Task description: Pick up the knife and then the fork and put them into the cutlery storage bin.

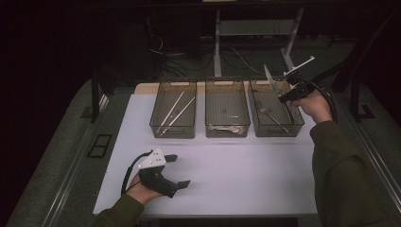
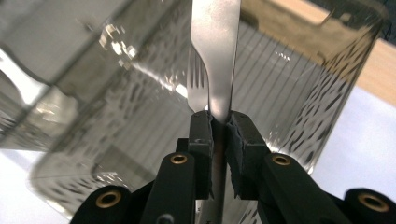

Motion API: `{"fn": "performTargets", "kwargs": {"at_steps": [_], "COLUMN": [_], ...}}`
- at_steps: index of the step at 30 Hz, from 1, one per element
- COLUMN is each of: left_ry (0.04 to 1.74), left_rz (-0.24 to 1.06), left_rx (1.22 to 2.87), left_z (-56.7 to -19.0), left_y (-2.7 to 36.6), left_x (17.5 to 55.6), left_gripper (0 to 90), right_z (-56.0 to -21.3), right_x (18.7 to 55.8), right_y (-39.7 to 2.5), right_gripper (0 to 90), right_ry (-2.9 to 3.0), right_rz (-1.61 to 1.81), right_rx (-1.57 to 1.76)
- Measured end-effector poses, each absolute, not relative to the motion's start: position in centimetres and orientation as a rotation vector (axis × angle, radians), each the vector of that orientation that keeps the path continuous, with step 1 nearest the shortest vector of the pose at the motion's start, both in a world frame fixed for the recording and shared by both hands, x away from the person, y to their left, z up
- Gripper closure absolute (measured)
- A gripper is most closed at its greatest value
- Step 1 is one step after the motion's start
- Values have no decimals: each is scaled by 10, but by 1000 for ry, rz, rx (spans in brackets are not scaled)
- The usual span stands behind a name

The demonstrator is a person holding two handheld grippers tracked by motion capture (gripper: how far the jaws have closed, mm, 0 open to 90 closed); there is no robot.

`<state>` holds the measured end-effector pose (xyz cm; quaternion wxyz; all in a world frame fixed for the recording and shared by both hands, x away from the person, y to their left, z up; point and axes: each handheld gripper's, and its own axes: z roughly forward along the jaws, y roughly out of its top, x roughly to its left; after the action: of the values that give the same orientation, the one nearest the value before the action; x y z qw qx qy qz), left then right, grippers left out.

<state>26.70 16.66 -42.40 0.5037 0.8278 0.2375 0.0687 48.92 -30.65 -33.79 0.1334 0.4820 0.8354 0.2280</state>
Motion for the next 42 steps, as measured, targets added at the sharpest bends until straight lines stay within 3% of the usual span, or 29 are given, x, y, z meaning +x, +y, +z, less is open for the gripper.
{"fn": "performTargets", "kwargs": {"at_steps": [12, 24, 29, 42], "left_ry": [569, 569, 567, 566], "left_rz": [178, 187, 186, 189], "left_rx": [2004, 2010, 2011, 2003], "left_z": [-424, -423, -423, -422], "left_y": [167, 168, 167, 169], "left_x": [267, 267, 267, 272], "left_gripper": [0, 0, 0, 0], "right_z": [-381, -388, -380, -365], "right_x": [493, 495, 493, 483], "right_y": [-309, -309, -312, -318], "right_gripper": [798, 809, 756, 511], "right_ry": [2498, 2475, 2438, 2356], "right_rz": [569, 556, 628, 824], "right_rx": [1472, 1477, 1481, 1465]}}
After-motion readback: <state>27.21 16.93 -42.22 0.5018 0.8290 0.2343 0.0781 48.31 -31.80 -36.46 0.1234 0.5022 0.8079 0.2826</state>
